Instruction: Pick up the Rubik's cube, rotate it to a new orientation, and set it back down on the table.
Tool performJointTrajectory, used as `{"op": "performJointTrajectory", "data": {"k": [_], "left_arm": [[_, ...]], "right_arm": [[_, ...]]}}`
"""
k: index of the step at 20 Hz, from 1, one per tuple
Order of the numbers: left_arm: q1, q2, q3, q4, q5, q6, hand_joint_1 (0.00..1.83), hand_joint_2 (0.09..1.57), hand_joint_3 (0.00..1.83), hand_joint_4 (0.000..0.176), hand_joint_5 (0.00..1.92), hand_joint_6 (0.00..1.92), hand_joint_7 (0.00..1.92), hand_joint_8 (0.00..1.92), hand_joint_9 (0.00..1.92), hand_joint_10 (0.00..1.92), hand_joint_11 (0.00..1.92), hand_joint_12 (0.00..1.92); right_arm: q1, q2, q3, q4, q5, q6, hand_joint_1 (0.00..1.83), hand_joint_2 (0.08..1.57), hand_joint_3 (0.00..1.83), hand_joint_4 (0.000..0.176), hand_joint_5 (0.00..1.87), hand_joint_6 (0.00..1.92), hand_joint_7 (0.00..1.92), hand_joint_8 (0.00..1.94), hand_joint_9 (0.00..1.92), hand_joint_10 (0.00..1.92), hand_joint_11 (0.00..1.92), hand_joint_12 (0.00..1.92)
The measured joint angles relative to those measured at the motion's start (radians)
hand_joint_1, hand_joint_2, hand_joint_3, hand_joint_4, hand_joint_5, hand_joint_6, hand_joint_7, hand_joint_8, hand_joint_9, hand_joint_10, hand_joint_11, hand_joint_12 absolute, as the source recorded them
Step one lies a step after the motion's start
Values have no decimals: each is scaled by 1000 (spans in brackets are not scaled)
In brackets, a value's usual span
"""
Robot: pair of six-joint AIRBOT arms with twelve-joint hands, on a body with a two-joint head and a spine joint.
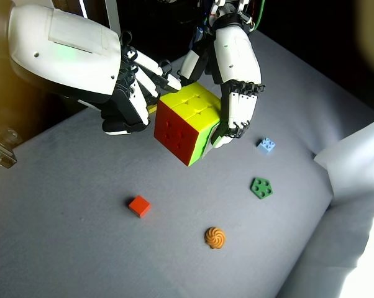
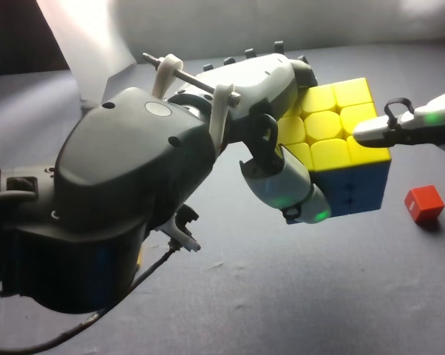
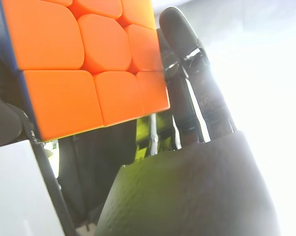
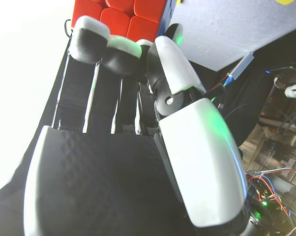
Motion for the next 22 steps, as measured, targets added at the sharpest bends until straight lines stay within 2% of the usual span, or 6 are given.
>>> {"op": "performJointTrajectory", "data": {"k": [4, 9, 11, 13, 20, 22], "left_arm": [[0, 0, 0, 0, 2, 0, 1364, 1166, 0, 0, 846, 997, 888, 1242, 788, 1353, 593, 1039], [0, 0, 0, 0, 2, 0, 1359, 1180, 0, 0, 818, 1005, 854, 1318, 774, 1378, 603, 1031], [0, 0, 0, -1, 2, 0, 1365, 1164, 0, 0, 860, 935, 877, 1292, 798, 1341, 634, 1018], [0, 0, 0, 0, 2, 0, 1362, 1176, 0, 0, 835, 973, 864, 1318, 768, 1376, 596, 1061], [0, 0, 0, -1, 2, 1, 1358, 1182, 0, 0, 807, 1036, 862, 1324, 761, 1364, 583, 1039], [0, 0, 0, -2, 2, 8, 1360, 1179, 0, 0, 848, 942, 848, 1343, 759, 1392, 581, 1062]], "right_arm": [[-1, -1, 0, 0, -13, -5, 1265, 1363, 0, 8, 206, 2, 576, 1735, 979, 1921, 962, 1921], [-31, -22, 0, 0, -27, -6, 1261, 1368, 0, 52, 198, 6, 572, 1741, 971, 1921, 948, 1921], [-32, -23, 0, 5, -29, -6, 1269, 1379, 0, 51, 189, 2, 864, 1913, 1008, 1921, 977, 1921], [-35, -24, 0, 2, -37, -6, 1261, 1369, 0, 56, 174, 4, 580, 1754, 972, 1921, 927, 1921], [-53, -25, 0, 14, -42, -6, 1268, 1364, 0, 57, 187, 3, 584, 1726, 969, 1921, 918, 1921], [-71, -25, 0, 15, -45, -6, 1259, 1379, 0, 79, 172, 0, 563, 1758, 962, 1921, 906, 1921]]}}
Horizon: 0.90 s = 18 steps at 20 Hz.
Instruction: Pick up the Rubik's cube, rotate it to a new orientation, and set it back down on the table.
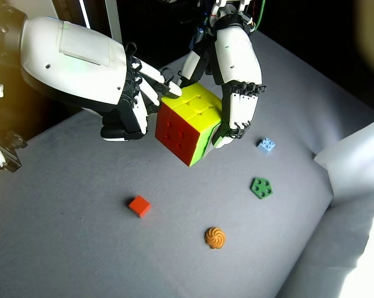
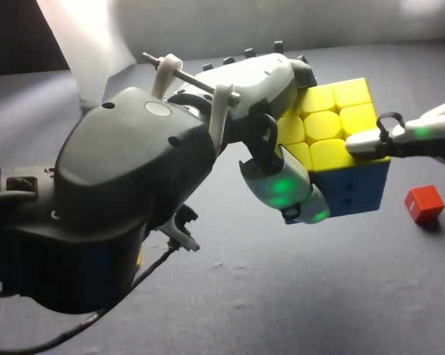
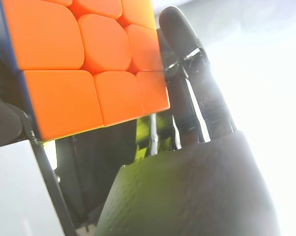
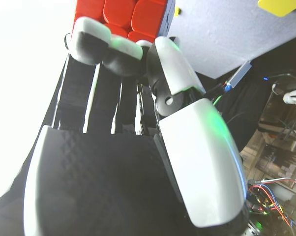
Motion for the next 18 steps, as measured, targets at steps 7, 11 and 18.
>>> {"op": "performJointTrajectory", "data": {"k": [7, 11, 18], "left_arm": [[0, 0, 0, -8, 0, 6, 1364, 1167, 0, 0, 860, 963, 883, 1278, 777, 1351, 590, 1053], [0, 0, 0, -6, 0, 8, 1360, 1180, 0, 0, 842, 962, 860, 1328, 744, 1397, 568, 1040], [-1, 0, 0, 3, -3, -3, 1361, 1179, 0, 0, 839, 951, 857, 1349, 762, 1373, 606, 1033]], "right_arm": [[-43, 0, 0, 11, -23, 2, 1269, 1374, 0, 58, 174, 5, 591, 1718, 994, 1921, 971, 1921], [-60, 1, 0, 17, -34, 3, 1258, 1402, 0, 60, 195, 4, 562, 1757, 949, 1921, 915, 1921], [-124, 2, 0, 2, -42, 3, 1268, 1430, 0, 55, 214, 13, 588, 1725, 967, 1921, 944, 1921]]}}
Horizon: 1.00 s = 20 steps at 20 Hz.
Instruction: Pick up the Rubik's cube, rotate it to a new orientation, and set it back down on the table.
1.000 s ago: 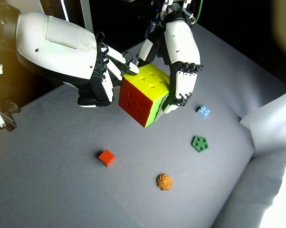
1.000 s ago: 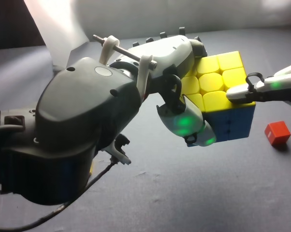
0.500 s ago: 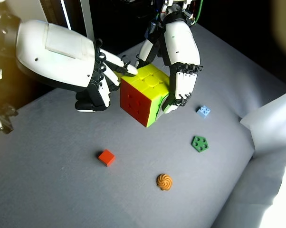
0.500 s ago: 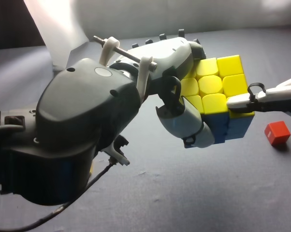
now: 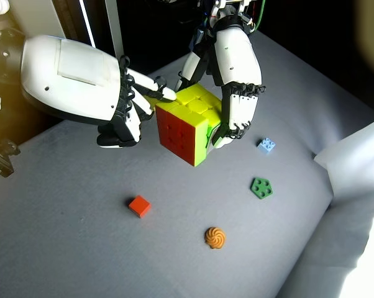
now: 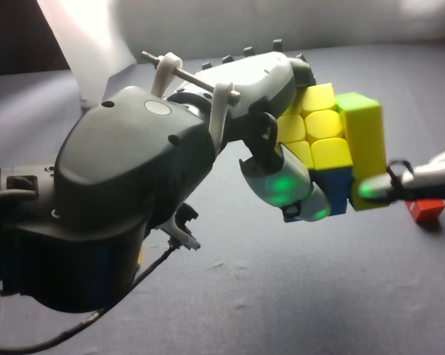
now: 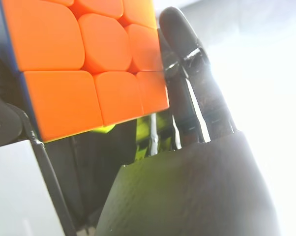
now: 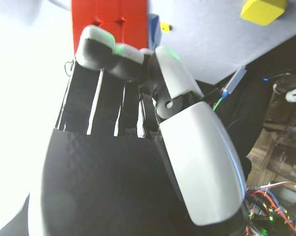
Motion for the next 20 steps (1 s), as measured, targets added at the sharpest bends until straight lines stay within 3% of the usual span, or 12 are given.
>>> {"op": "performJointTrajectory", "data": {"k": [2, 6, 7, 8, 13, 14, 15, 16, 20], "left_arm": [[0, 0, 0, -2, -1, 0, 1358, 1184, 0, 0, 829, 975, 842, 1357, 756, 1390, 614, 1028], [0, 0, 2, -3, -5, 0, 1362, 1177, 1, 0, 830, 967, 867, 1318, 767, 1379, 600, 1054], [0, 0, 2, -2, -7, 1, 1363, 1170, 0, 0, 848, 964, 884, 1282, 774, 1364, 591, 1059], [0, 0, 2, -3, -9, 3, 1363, 1169, 0, 0, 857, 951, 883, 1283, 771, 1364, 586, 1057], [0, 1, 2, -3, -17, 3, 1361, 1173, 0, 0, 827, 1000, 881, 1304, 780, 1334, 608, 1029], [0, 1, 6, -4, -23, 2, 1356, 1187, 1, 0, 803, 1024, 861, 1349, 744, 1380, 591, 1049], [0, 1, 6, -2, -26, 3, 1356, 1187, 1, 0, 803, 1024, 861, 1349, 744, 1380, 591, 1049], [0, 3, 6, -2, -29, 6, 1359, 1185, 0, 0, 829, 966, 858, 1348, 736, 1401, 577, 1056], [0, 5, 6, -2, -29, 6, 1367, 1161, 0, 0, 842, 976, 916, 1247, 799, 1309, 607, 1031]], "right_arm": [[-3, 0, 0, 5, -7, 0, 1267, 1433, 0, 37, 238, 11, 585, 1735, 984, 1921, 953, 1921], [-3, -6, 0, 7, -24, 0, 1259, 1443, 0, 25, 252, 5, 573, 1752, 996, 1921, 961, 1921], [-3, -10, 0, 8, -29, 0, 1263, 1405, 0, 24, 245, 1, 825, 1871, 1032, 1921, 1004, 1921], [-5, -13, 0, 8, -35, 0, 1264, 1393, 0, 22, 229, 2, 632, 1760, 1009, 1921, 971, 1921], [-21, -27, 0, 3, -72, 0, 1258, 1444, 0, 18, 231, 5, 571, 1753, 976, 1921, 960, 1921], [-21, -31, 2, 3, -86, 0, 1262, 1407, 0, 25, 238, 2, 842, 1836, 1026, 1921, 1008, 1921], [-21, -34, 2, 4, -92, 0, 1262, 1407, 0, 25, 238, 2, 842, 1836, 1026, 1921, 1008, 1921], [-24, -40, 2, 5, -102, 0, 1262, 1430, 0, 15, 254, 1, 592, 1744, 1004, 1921, 992, 1921], [-31, -62, 2, 5, -118, 1, 1256, 1448, 0, 20, 257, 3, 569, 1759, 992, 1921, 968, 1921]]}}
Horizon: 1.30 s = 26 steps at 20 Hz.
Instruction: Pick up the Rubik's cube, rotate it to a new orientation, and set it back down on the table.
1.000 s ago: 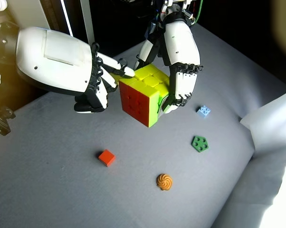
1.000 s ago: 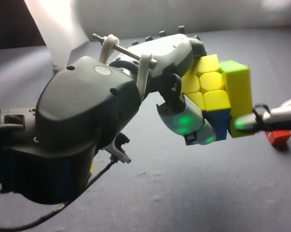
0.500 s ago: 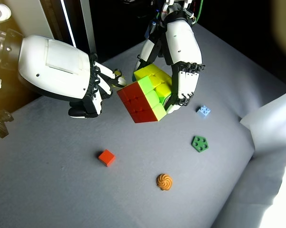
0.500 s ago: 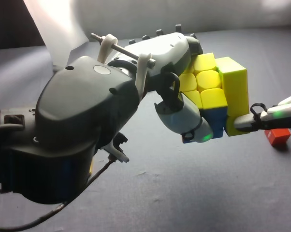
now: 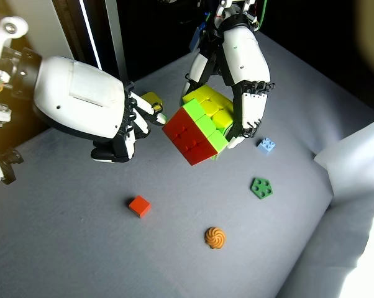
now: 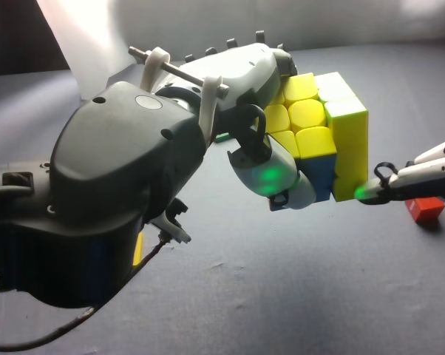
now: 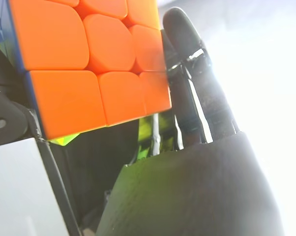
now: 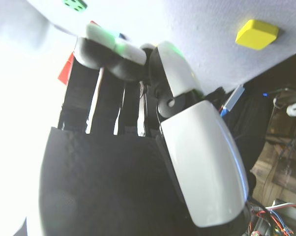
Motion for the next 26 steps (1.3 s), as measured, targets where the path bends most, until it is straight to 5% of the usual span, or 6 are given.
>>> {"op": "performJointTrajectory", "data": {"k": [3, 10, 19, 22, 25, 26], "left_arm": [[0, 0, 0, 1, 0, 0, 1363, 1169, 1, 0, 849, 975, 893, 1290, 767, 1338, 584, 1047], [-2, 0, 0, -2, -6, 0, 1360, 1180, 0, 0, 796, 1055, 889, 1285, 764, 1353, 581, 1010], [-10, 0, 0, 1, -2, -3, 1361, 1175, 0, 0, 802, 1035, 899, 1281, 773, 1333, 592, 1018], [-11, 0, 0, 2, -3, -4, 1359, 1179, 0, 0, 801, 1056, 884, 1291, 767, 1349, 571, 1068], [-11, 0, 0, 2, -2, -10, 1358, 1181, 0, 0, 806, 1065, 868, 1291, 763, 1372, 551, 1083], [-11, 0, 0, 2, -3, -10, 1359, 1177, 0, 0, 814, 1065, 876, 1267, 773, 1361, 556, 1086]], "right_arm": [[0, -5, 0, 1, -5, 1, 1257, 1386, 0, 21, 230, 0, 925, 1853, 1042, 1921, 1012, 1921], [0, -29, 0, 3, -30, 3, 1240, 1395, 0, 0, 303, 10, 537, 1800, 965, 1921, 939, 1921], [0, -64, 20, 0, -63, 3, 1235, 1405, 0, 8, 255, 5, 829, 1901, 1018, 1921, 970, 1921], [0, -75, 29, 0, -70, 3, 1260, 1382, 0, 18, 271, 4, 580, 1739, 1005, 1921, 971, 1921], [0, -86, 39, -2, -83, 2, 1231, 1390, 0, 23, 284, 5, 921, 1889, 1036, 1921, 1001, 1921], [0, -87, 40, -1, -84, 3, 1260, 1369, 0, 20, 285, 3, 658, 1753, 1010, 1921, 973, 1921]]}}
